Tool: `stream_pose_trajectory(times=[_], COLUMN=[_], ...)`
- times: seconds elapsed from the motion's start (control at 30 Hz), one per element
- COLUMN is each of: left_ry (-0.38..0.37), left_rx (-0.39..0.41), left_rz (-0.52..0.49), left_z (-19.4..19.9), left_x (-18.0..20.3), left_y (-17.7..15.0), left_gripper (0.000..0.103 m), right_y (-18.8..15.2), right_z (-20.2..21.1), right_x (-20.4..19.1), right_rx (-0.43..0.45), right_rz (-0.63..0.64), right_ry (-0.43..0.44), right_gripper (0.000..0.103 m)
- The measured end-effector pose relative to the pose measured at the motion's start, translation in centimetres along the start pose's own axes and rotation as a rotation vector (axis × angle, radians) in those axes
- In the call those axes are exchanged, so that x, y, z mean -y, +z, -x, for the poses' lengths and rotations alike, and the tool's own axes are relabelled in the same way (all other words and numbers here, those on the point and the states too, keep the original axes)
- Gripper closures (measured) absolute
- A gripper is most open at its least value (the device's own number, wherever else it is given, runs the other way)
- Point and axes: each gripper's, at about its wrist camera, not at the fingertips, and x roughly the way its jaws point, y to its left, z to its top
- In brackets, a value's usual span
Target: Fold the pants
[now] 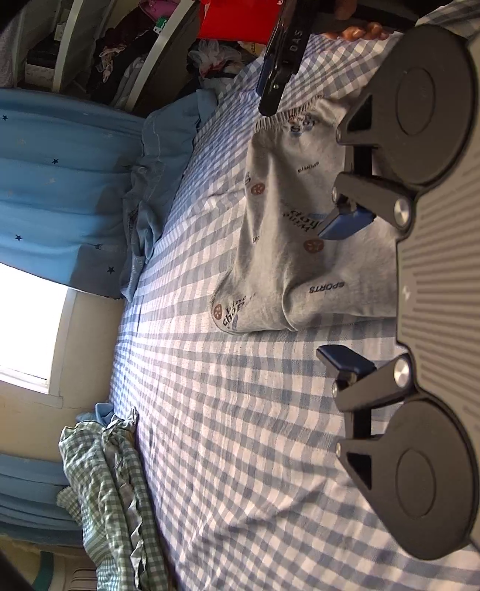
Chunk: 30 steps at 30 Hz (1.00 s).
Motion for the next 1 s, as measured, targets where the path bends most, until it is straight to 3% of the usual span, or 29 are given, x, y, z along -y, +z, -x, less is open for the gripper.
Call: stream_pose_trajectory(times=[0.13,0.2,0.27,0.57,1.0], left_ry=[0.035,0.056,0.074,0.147,0.144], left_rx=[0.063,0.113,0.151,0.224,0.242], left_rz=[-0.015,-0.033,-0.045,-0.098,-0.105], left_z=[4.6,7.4,10.2,18.9,21.8], left_x=[0.9,1.5,2.1,4.1,4.5], left_y=[-1.1,-2.0,-3.0,-9.6,-13.8], left_gripper=[0.006,0.000,0.000,0.000,0.000], right_y=[-0.2,-0.7,-1.4,-6.6,-11.1], right_z=[5.7,8.9,11.8,23.4,28.7], right_x=[-2.6,-4.1,-5.3,-10.7,-13.7], right_rx=[0.058,0.088,0.105,0.140,0.144], right_rz=[0.029,0.045,0.044,-0.057,-0.088], right_ry=[-0.028,-0.036,-0.043,-0.118,-0.199], right_gripper=[0.010,0.005,0.001,0.001,0.001])
